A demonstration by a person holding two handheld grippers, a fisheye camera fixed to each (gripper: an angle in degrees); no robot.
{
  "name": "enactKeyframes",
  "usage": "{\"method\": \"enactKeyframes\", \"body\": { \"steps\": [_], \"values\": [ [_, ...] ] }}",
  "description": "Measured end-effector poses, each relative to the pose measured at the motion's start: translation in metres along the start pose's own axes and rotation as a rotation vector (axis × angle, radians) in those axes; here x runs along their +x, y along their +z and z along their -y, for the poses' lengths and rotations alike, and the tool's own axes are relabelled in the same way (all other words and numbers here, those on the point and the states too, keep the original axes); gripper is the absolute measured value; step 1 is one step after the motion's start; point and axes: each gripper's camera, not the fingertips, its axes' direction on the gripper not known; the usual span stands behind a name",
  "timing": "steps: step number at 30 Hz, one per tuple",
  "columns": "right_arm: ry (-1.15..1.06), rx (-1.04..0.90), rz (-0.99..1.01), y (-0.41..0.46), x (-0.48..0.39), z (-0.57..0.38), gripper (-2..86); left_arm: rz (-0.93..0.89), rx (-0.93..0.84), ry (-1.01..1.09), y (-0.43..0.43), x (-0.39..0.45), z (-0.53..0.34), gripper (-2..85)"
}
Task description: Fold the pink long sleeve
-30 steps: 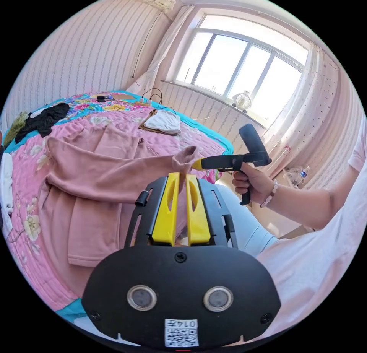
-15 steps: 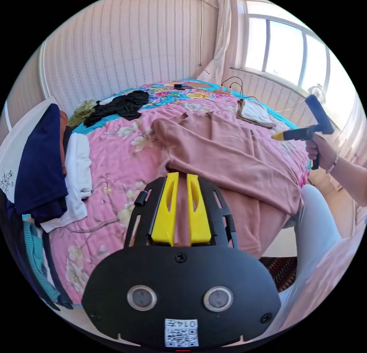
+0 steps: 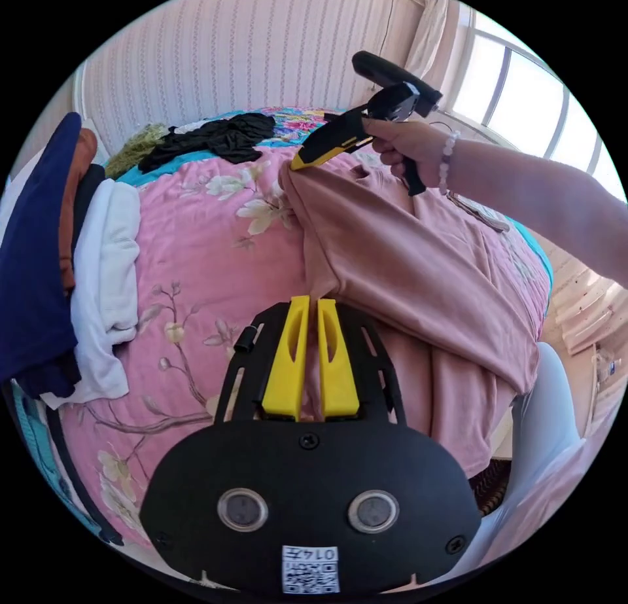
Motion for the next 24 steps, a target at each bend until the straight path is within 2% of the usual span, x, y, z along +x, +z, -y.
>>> {"method": "enactKeyframes", "body": {
  "steps": [4, 7, 10, 12, 14, 17, 19, 23, 24],
  "values": [
    [-0.037, -0.023, -0.045, 0.02, -0.012, 0.024, 2.9, -0.009, -0.043, -0.129, 0.016, -0.038, -0.002, 0.6],
    [0.035, -0.113, -0.104, 0.034, -0.006, 0.024, 5.8, -0.129, -0.042, -0.272, 0.019, -0.07, 0.002, 2.3],
    [-0.046, -0.063, -0.083, -0.002, -0.001, 0.01, 9.9, -0.17, -0.03, -0.32, 0.0, -0.095, 0.004, 2.0],
    [-0.105, 0.001, -0.114, -0.039, 0.005, -0.01, 11.9, -0.017, -0.036, -0.321, -0.021, -0.104, 0.009, -0.3],
    [-0.103, 0.052, -0.173, -0.075, 0.018, -0.035, 12.6, 0.025, 0.03, -0.298, -0.039, -0.109, 0.016, -0.5],
    [0.028, 0.091, -0.329, -0.122, 0.059, -0.079, 13.3, -0.007, 0.183, -0.268, -0.052, -0.116, 0.039, -0.1],
    [0.228, 0.089, -0.385, -0.141, 0.1, -0.108, 16.3, -0.042, 0.182, -0.259, -0.039, -0.124, 0.065, 1.8],
    [0.433, 0.062, -0.232, -0.139, 0.144, -0.133, 19.3, -0.223, 0.07, -0.326, 0.02, -0.152, 0.131, 7.8],
    [0.463, 0.06, -0.188, -0.134, 0.15, -0.137, 18.3, -0.218, 0.066, -0.338, 0.032, -0.156, 0.146, 8.5]
  ]
}}
